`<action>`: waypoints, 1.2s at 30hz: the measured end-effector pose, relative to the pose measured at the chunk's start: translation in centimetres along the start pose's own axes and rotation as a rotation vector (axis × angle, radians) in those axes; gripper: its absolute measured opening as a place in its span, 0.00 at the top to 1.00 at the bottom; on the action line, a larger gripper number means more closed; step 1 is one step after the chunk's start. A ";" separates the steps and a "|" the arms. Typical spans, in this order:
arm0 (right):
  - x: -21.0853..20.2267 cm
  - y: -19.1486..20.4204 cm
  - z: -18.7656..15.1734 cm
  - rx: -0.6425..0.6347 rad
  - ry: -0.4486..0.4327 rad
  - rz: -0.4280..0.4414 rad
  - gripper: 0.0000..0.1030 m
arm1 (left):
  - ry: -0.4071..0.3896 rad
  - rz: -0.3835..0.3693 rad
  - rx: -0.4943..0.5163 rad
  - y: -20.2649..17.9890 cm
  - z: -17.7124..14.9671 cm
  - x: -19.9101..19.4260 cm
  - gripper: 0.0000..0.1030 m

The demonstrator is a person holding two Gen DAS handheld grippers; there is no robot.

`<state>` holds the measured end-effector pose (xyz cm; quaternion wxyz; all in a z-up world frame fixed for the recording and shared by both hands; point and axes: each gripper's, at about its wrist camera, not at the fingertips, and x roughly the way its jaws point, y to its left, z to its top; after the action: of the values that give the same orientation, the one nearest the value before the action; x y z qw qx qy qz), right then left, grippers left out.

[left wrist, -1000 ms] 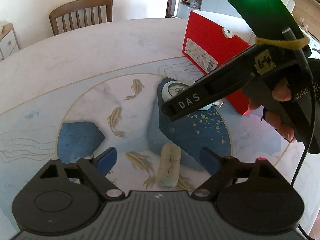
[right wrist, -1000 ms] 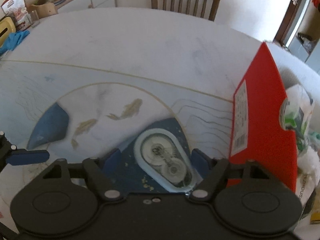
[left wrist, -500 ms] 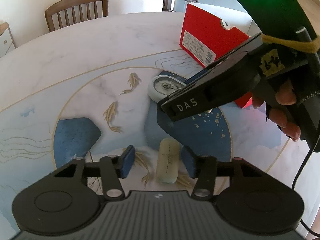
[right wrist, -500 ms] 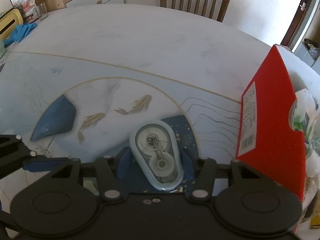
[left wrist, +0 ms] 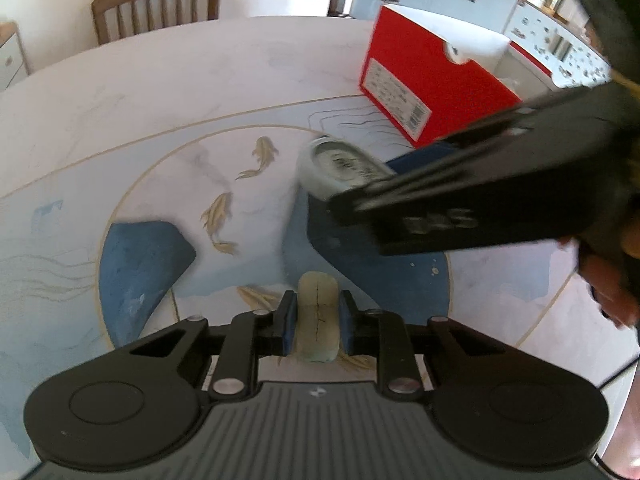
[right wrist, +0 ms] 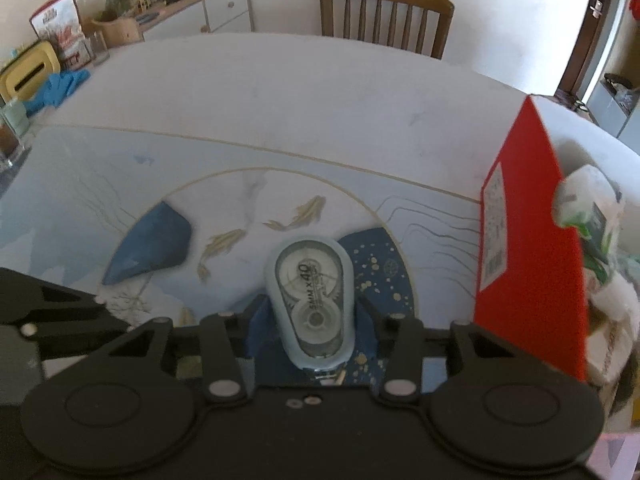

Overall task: Organize objects
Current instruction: 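Grasp the pale green cylinder with left tool while right tool grasps the tape dispenser, then carry the cylinder and tape dispenser over the shoebox with both tools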

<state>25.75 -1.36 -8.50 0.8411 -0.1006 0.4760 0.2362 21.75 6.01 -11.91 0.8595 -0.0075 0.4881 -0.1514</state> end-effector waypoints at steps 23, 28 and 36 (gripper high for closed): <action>-11.1 -3.3 -1.5 0.103 -0.155 -0.050 0.57 | -0.155 0.003 0.022 -3.9 5.4 -6.5 0.79; -12.9 -5.0 -1.8 0.112 -0.178 -0.062 0.57 | -0.186 -0.006 0.051 -6.1 6.8 -7.3 0.79; -15.1 -8.4 -2.5 0.128 -0.209 -0.068 0.57 | -0.217 -0.021 0.080 -10.2 9.3 -7.2 0.79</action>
<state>21.42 -14.20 2.54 0.8985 -0.0375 0.3960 0.1858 23.56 -3.03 0.64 0.9053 0.0051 0.3856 -0.1781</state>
